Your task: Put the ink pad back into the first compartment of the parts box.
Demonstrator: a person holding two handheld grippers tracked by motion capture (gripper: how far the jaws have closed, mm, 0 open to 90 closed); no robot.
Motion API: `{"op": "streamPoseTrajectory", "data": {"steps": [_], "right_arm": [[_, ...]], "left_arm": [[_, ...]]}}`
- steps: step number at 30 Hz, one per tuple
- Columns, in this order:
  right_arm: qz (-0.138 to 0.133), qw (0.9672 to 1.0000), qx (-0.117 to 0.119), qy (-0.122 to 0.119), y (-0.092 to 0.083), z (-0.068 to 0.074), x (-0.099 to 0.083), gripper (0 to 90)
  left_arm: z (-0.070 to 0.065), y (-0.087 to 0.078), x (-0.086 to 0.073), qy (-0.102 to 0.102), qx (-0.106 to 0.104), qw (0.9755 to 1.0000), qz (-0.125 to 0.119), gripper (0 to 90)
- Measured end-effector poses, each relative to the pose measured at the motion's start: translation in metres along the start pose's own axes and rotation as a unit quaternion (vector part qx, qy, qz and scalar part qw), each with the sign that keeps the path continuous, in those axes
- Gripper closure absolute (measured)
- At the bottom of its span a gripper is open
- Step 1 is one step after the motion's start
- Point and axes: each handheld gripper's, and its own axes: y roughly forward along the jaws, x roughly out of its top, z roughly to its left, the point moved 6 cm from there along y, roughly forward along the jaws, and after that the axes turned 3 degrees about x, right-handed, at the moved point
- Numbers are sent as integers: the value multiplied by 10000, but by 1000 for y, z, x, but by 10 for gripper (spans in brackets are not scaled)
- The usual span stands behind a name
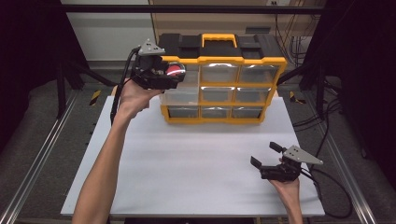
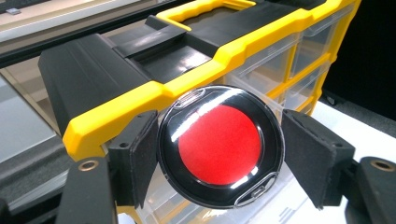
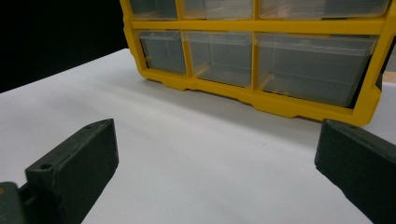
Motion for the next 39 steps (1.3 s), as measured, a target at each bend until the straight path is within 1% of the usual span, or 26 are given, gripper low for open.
{"op": "streamPoseTrajectory", "data": {"steps": [4, 5, 6, 8, 9, 10, 13, 16, 19, 20, 22, 24, 27, 28, 30, 31, 32, 33, 36, 39], "right_arm": [[5, 10000, 3, 0, 0, 0, 0, 5], [7, 10000, 4, 5, 0, 0, 0, 5], [9, 10000, 6, 18, 0, 0, 0, 5], [4, 10000, 0, -2, 0, 0, 0, 5], [2, 10000, 3, 3, 0, 0, 0, 5], [-4, 10000, 4, 3, 0, 0, 0, 5], [12, 10000, 1, 20, 0, 0, 0, 5], [15, 10000, 1, 17, 0, 0, 0, 5], [10, 10000, 5, 17, 0, 0, 0, 5], [0, 10000, 0, 1, 0, 0, 0, 5], [-1, 10000, 2, 3, 0, 0, 0, 5], [2, 10000, 5, 5, 0, 0, 0, 5], [-4, 10000, 4, 5, 0, 0, 0, 5], [-9, 10000, 7, 15, 0, 0, 0, 5], [-10, 10000, 9, 15, 0, 0, 0, 5], [-8, 10000, 9, 12, 0, 0, 0, 5], [-4, 10000, 6, 8, 0, 0, 0, 5], [-5, 10000, 6, 7, 0, 0, 0, 5], [-9, 10000, 7, 15, 0, 0, 0, 5], [-10, 10000, 6, 14, 0, 0, 0, 5]], "left_arm": [[2, 2, -2, -9, 28, 10000, 34, 296], [2, 2, -3, -43, 11, 10000, 65, 296], [3, 3, -3, -5, 32, 10000, 61, 296], [3, 4, -5, -13, 45, 10000, 87, 296], [3, 4, -6, -54, 22, 9999, 119, 296], [4, 5, -6, -20, 42, 9999, 97, 296], [4, 6, -9, -67, 17, 9999, 147, 296], [5, 7, -10, -34, 49, 9999, 161, 296], [5, 8, -12, -47, 36, 9997, 227, 296], [6, 8, -12, -32, 50, 9998, 199, 296], [5, 8, -13, -45, 34, 9996, 263, 296], [5, 9, -13, -1, 77, 9997, 247, 296], [3, 9, -14, -14, 54, 9995, 304, 296], [4, 9, -14, 30, 89, 9995, 286, 296], [5, 10, -15, 9, 102, 9995, 300, 296], [5, 10, -16, -33, 82, 9994, 334, 296], [6, 10, -16, -16, 90, 9994, 323, 296], [5, 10, -18, -57, 59, 9993, 371, 296], [7, 10, -19, -125, 32, 9993, 364, 296], [7, 10, -19, -151, 13, 9992, 368, 295]]}}
